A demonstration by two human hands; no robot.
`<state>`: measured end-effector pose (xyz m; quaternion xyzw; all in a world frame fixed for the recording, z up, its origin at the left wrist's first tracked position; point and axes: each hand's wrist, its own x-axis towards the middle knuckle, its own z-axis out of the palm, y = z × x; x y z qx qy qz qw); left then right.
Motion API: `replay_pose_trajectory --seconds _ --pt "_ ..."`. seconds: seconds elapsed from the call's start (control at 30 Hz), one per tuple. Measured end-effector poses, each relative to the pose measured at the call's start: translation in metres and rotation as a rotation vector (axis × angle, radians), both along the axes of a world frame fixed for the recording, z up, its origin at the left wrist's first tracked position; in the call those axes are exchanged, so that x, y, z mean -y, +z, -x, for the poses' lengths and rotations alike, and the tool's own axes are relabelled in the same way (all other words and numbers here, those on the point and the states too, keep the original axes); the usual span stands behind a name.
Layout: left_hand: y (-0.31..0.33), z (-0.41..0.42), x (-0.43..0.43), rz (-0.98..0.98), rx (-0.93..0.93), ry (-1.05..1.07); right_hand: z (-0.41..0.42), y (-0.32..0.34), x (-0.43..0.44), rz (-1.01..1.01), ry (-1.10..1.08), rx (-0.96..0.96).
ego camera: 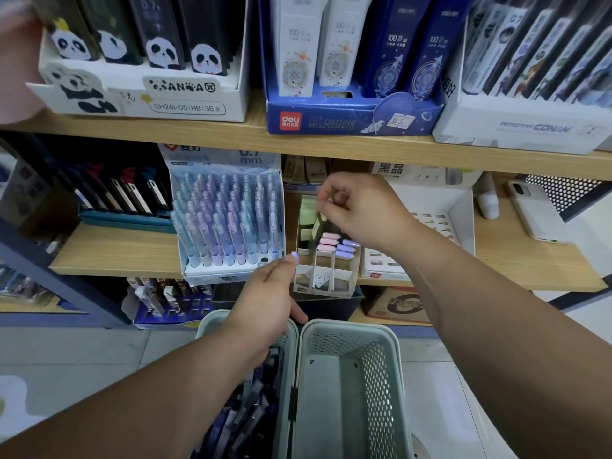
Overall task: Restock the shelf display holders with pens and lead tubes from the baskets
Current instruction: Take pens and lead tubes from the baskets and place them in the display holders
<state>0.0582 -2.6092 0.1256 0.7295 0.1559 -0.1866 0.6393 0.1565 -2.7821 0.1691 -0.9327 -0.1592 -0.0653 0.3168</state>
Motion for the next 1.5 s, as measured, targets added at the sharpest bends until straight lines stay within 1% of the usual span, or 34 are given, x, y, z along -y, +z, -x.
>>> replay_pose_trajectory --seconds 0.13,0.3,0.43,0.57,0.67,0.77,0.83,0.93,1.07,1.23,1.4,1.5 --pt "0.002 0.000 0.000 0.022 0.007 0.000 0.000 0.005 0.003 0.105 0.015 0.005" --pt "0.001 0.000 0.000 0.013 0.000 -0.012 0.002 0.011 0.004 0.107 0.040 -0.030" --pt "-0.001 -0.001 -0.001 -0.012 -0.011 -0.027 0.003 0.009 -0.005 0.121 0.083 0.071" --pt "-0.002 -0.002 -0.002 -0.013 -0.002 -0.026 0.004 0.005 -0.013 0.174 0.076 0.157" --pt "-0.003 -0.003 -0.002 -0.015 -0.004 -0.031 0.002 0.010 -0.010 0.168 0.060 0.192" --pt "-0.004 -0.003 -0.003 -0.022 -0.014 -0.032 0.001 0.010 -0.010 0.158 0.088 0.176" --pt "-0.004 -0.003 -0.003 -0.023 -0.008 -0.041 0.002 0.004 -0.011 0.192 0.115 0.158" --pt "-0.004 -0.004 -0.002 -0.007 -0.005 -0.055 0.004 -0.004 -0.011 0.228 0.096 0.128" --pt "-0.005 -0.006 0.001 0.019 0.044 -0.043 0.006 -0.004 -0.006 0.251 0.110 0.113" --pt "-0.009 -0.007 0.014 0.041 0.127 -0.027 0.018 -0.006 0.010 0.028 0.066 -0.089" --pt "-0.013 -0.010 0.025 0.038 0.259 0.087 0.025 -0.006 0.021 0.008 0.154 -0.119" --pt "-0.015 -0.009 0.027 0.020 0.302 0.089 0.028 -0.007 0.027 0.050 0.129 -0.160"
